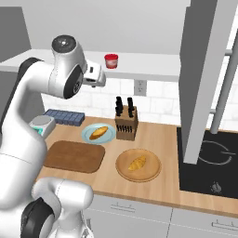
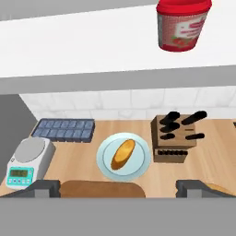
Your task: From the different types of pastries on the counter, select a croissant and place it on the cutting board. Then retrieve a jar of jam from the cabinet and place it alongside the croissant on the cutting board.
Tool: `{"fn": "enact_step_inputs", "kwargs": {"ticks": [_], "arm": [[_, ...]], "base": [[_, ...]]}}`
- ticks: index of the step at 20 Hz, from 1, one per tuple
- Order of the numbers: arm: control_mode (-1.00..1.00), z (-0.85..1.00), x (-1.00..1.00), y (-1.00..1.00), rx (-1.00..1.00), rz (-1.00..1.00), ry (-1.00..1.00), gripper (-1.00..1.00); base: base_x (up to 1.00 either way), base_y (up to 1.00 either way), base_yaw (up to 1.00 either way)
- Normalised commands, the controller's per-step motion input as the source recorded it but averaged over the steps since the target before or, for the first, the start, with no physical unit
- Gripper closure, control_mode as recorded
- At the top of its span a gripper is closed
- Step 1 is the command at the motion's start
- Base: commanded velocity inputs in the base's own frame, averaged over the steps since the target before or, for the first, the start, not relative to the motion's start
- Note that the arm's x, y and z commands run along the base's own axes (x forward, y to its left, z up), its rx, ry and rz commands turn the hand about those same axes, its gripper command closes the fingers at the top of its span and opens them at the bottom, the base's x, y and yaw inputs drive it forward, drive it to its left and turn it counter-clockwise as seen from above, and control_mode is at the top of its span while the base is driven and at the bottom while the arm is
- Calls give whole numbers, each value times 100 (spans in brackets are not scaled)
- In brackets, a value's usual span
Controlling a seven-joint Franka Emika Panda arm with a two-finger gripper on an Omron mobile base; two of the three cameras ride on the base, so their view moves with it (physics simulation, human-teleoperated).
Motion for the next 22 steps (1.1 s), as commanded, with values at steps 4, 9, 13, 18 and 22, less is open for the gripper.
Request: {"fn": "enact_step_inputs", "kwargs": {"ticks": [4, 9, 13, 18, 22], "arm": [[-100, 32, 0, -34, 0, 0, -10, -100], [-100, 31, 0, -44, 0, 0, -11, -100], [-100, 21, 0, -22, 0, 0, -12, -100], [-100, 27, 4, 0, 0, -2, -11, -100], [-100, 8, 14, 20, -2, -5, -1, -100]], "base": [[0, 0, 0], [0, 0, 0], [0, 0, 0], [0, 0, 0], [0, 0, 0]]}}
